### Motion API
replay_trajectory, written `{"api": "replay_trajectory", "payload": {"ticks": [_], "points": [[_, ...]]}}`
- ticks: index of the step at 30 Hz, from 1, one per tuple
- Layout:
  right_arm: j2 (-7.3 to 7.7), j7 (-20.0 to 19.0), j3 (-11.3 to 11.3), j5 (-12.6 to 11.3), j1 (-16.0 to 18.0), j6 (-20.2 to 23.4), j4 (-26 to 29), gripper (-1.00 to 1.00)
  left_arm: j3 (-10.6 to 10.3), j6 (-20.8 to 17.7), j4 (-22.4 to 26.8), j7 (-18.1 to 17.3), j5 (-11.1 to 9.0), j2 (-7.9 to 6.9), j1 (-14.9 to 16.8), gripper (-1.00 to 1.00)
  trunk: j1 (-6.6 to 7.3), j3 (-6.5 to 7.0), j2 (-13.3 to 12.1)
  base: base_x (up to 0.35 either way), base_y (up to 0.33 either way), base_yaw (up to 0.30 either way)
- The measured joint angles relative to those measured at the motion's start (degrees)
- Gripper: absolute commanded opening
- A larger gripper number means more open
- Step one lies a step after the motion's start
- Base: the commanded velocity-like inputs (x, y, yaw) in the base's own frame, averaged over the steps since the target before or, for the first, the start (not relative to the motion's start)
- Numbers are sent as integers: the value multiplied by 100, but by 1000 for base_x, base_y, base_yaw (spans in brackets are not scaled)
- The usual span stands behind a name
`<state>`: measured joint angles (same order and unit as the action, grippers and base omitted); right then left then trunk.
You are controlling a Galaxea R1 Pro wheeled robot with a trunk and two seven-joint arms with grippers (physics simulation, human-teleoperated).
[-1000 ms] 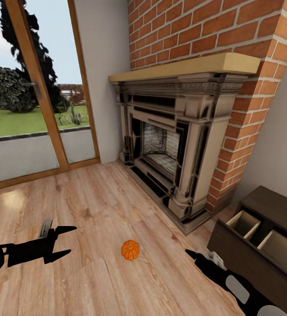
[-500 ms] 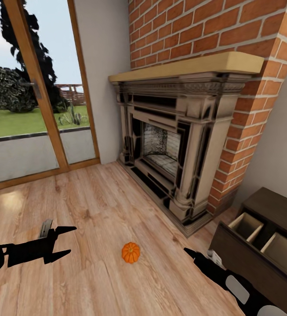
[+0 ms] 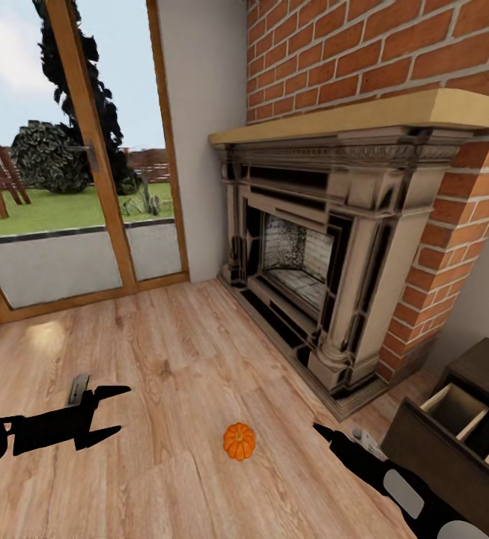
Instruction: Place each of the two pumpkins and all three candles from the living room inside a cabinet in the living room (use any cabinet), then make sure every cabinet is closed, and position the cauldron so it is next to a table in the living room.
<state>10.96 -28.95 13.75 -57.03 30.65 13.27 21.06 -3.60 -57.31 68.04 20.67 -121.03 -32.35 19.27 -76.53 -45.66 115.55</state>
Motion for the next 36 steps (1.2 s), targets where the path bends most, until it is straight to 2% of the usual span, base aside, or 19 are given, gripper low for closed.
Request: {"api": "replay_trajectory", "payload": {"ticks": [8,18,21,26,36], "points": [[-9,64,207,-13,0,-103,-48,100,0,0,-1,1,-2,1,1,100,0,53,0,0,86,196],[4,44,439,176,-1,-609,-1,100,-2,-1,-3,0,1,4,2,100,0,62,0,0,67,16],[1,57,487,203,-1,-654,0,100,-2,-1,-3,0,0,5,2,100,0,62,0,0,4,1],[3,50,698,208,-2,-708,0,100,-2,-1,-3,0,2,5,2,100,0,62,0,0,1,0],[7,90,701,112,-2,-623,-7,100,-2,-1,-5,2,7,5,2,100,1,62,0,107,29,0]]}}
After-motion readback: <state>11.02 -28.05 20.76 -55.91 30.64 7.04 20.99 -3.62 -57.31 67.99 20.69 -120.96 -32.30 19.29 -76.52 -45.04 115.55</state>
